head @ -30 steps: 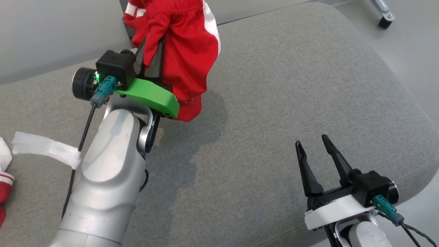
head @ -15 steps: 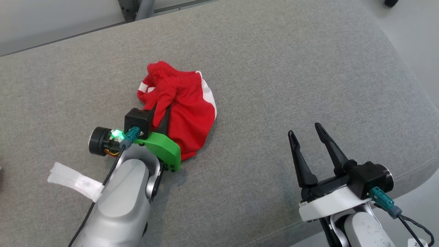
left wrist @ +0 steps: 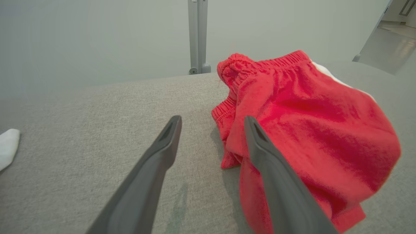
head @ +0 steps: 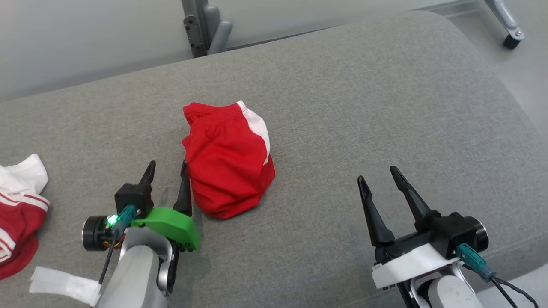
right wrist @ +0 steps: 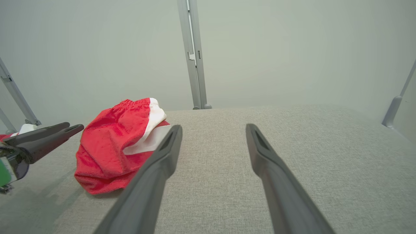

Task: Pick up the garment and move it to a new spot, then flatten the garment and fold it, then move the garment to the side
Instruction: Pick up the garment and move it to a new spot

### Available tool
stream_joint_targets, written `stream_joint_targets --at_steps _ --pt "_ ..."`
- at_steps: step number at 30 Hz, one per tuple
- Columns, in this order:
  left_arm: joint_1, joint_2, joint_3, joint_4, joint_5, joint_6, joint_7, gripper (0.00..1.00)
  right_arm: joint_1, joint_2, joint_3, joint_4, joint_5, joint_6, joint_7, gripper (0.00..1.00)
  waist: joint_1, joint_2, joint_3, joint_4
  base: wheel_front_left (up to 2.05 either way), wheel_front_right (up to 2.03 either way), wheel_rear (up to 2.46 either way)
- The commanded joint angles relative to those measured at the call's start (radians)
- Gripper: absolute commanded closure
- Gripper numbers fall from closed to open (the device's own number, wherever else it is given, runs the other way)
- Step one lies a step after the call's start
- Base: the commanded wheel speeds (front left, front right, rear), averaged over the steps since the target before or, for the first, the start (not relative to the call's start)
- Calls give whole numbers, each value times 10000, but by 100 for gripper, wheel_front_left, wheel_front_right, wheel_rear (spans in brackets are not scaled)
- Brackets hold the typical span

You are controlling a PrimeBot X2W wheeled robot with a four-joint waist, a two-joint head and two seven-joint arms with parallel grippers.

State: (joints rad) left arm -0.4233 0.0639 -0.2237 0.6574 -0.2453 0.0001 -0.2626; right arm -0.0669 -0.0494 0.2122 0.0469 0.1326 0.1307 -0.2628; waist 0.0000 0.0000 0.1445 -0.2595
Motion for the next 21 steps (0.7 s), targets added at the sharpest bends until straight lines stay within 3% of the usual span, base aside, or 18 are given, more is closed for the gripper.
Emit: stream_joint_targets --at_steps 1,7,11,21 --pt "545 90 291 -375 107 41 -27 0 158 -19 6 77 -28 1 -31 0 0 0 -716 779 0 0 0" --pt "1909 19 1147 -1720 223 -141 -27 0 381 -19 -171 309 -47 1 -31 0 0 0 -1210 1628 0 0 0" --pt "2689 -43 1551 -2660 129 -628 -27 0 462 -19 -359 410 -104 1 -31 0 0 0 -1378 2054 0 0 0" --pt "4315 -104 2113 -4828 931 -967 -26 0 791 -22 -798 523 -346 1 -31 0 0 0 -1666 2481 0 0 0"
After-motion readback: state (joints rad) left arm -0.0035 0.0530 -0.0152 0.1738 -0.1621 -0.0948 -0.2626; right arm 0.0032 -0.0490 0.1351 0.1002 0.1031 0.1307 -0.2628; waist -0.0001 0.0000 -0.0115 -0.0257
